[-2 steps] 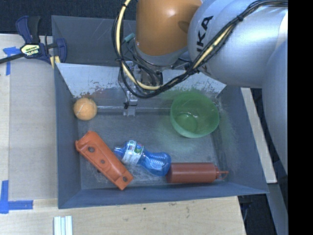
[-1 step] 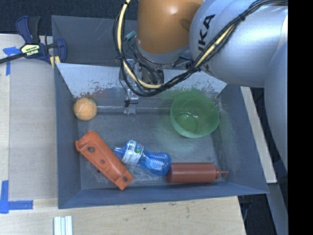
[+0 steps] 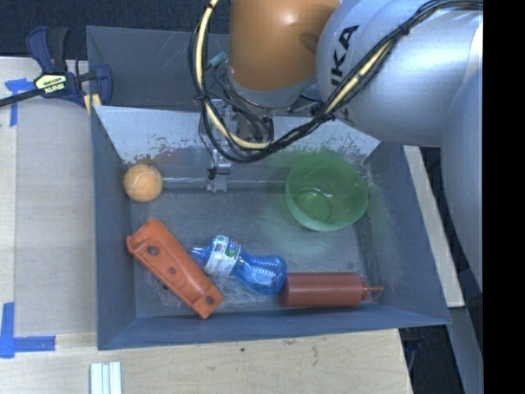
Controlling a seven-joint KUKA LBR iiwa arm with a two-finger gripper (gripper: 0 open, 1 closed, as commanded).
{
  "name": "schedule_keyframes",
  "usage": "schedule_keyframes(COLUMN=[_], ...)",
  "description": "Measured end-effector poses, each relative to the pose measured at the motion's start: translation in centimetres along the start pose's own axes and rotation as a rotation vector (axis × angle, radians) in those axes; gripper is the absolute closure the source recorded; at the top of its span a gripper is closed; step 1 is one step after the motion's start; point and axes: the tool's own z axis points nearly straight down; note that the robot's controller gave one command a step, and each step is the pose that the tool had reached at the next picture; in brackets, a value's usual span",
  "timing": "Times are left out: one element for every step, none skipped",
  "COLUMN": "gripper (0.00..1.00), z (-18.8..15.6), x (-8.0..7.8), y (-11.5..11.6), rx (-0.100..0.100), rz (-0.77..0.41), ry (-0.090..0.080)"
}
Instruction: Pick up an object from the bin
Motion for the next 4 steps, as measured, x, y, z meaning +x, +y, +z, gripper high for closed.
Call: schedule_keyframes(gripper=[0.00,0.00,0.00,0.00], z=[5.6,8.2,9.4,17.2], x=[5.7,5.3,7.3,9.7], y=[0.5,3.0,1.1,6.1], rx=[-0.001,0.000,-0.001,0.002], rz=[-0.340,0.033,-0.225,-0.097], ry=[-0.002,-0.001,-0.002,-0.004])
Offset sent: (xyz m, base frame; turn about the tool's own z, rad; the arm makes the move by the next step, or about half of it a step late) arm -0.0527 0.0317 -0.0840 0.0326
